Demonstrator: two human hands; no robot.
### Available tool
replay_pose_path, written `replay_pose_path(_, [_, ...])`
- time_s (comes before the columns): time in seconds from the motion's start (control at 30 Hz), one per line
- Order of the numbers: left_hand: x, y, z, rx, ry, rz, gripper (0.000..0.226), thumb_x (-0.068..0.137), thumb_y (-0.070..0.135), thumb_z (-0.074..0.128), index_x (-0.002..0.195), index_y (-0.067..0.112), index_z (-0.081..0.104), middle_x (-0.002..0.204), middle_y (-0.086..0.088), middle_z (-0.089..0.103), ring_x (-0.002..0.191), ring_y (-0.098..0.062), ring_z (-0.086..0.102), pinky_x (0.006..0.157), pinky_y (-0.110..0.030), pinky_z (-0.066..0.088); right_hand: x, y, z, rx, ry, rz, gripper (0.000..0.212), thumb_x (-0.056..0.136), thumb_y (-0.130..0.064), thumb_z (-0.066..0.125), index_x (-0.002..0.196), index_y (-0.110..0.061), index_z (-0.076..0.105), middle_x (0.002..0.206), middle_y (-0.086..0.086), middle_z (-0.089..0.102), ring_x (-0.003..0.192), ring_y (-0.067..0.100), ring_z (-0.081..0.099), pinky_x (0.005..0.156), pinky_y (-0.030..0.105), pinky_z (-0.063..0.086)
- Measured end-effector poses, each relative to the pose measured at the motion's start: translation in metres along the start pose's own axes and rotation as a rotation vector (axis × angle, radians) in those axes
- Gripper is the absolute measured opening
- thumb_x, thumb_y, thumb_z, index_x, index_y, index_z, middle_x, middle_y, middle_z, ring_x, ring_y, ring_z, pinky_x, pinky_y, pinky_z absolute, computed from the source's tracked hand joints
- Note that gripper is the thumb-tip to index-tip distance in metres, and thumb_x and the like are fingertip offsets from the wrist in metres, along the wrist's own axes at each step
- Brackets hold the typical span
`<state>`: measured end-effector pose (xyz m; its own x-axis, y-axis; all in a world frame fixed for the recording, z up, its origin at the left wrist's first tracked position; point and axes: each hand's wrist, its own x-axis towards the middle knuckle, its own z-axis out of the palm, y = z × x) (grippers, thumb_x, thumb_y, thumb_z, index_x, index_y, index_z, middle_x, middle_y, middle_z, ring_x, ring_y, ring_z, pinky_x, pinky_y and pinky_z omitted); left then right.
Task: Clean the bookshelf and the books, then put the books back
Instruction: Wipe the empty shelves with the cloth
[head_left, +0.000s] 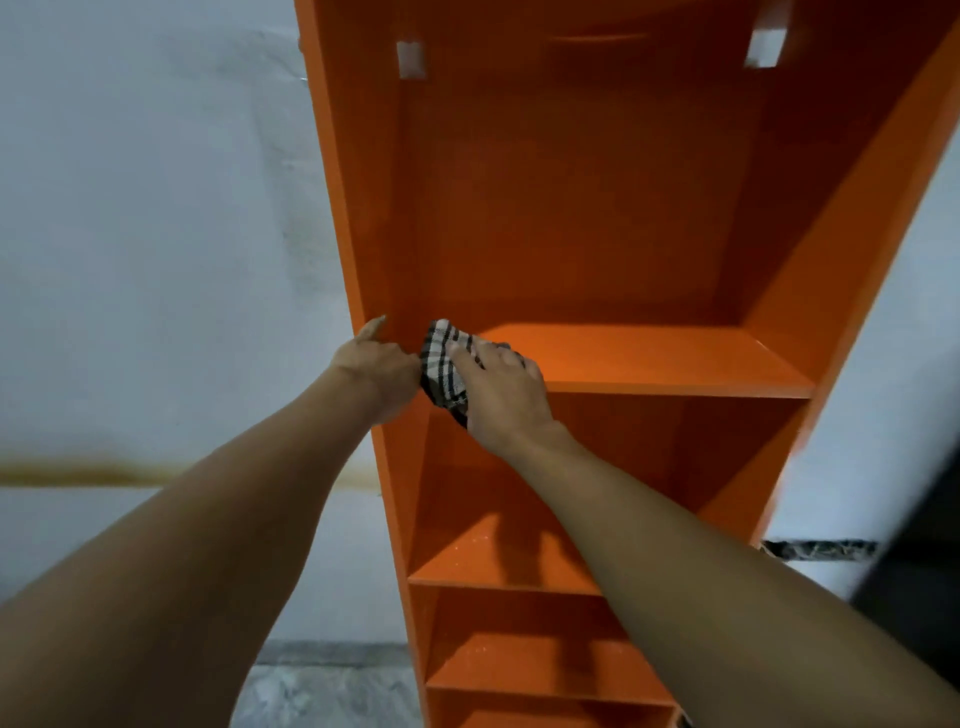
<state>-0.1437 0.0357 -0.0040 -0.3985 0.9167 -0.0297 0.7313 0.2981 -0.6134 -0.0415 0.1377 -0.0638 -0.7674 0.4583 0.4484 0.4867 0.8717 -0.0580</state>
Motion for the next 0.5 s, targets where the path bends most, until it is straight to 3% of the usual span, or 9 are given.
replay_pose_path(0.07, [0.004,0.011,-0.001,-0.189,0.019,-0.029,0.046,0.100,0.010,0.040,0.146,0.016,0.038,0.138,-0.005,0.053,0.121,-0.024,0.054,0.110,-0.043,0.036,-0.011,0.016,-0.002,-0.046,0.075,0.001,0.073,0.088,-0.011,0.065,0.150,-0.021,0.028,0.151,0.010,0.035,0.137,0.033,0.034,0.109,0.049,0.029])
replay_pose_path(0.13, [0.009,0.023,0.000,-0.303,0.060,-0.049,0.051,0.101,0.006,0.038,0.150,0.013,0.029,0.153,-0.013,0.037,0.125,-0.031,0.050,0.101,-0.040,0.044,-0.023,0.042,-0.005,-0.070,0.102,0.016,0.071,0.086,-0.007,0.066,0.148,-0.018,0.031,0.148,0.009,0.039,0.135,0.032,0.037,0.109,0.047,0.031])
replay_pose_path(0.4, [0.054,0.096,-0.045,-0.474,0.088,0.109,0.062,0.099,-0.002,0.041,0.154,0.012,0.016,0.164,-0.010,0.009,0.145,-0.037,0.024,0.109,-0.053,0.035,-0.064,0.144,-0.030,-0.149,0.093,0.145,0.067,0.086,-0.002,0.062,0.146,-0.015,0.035,0.142,0.007,0.045,0.134,0.027,0.040,0.116,0.053,0.020])
replay_pose_path(0.5, [0.065,0.133,-0.073,-0.527,0.087,0.157,0.063,0.102,0.006,0.043,0.156,0.014,0.011,0.165,-0.009,0.003,0.149,-0.037,0.011,0.112,-0.061,0.026,-0.078,0.178,-0.041,-0.196,0.092,0.171,0.062,0.082,0.001,0.061,0.140,-0.008,0.042,0.134,0.014,0.053,0.125,0.034,0.049,0.107,0.052,0.033])
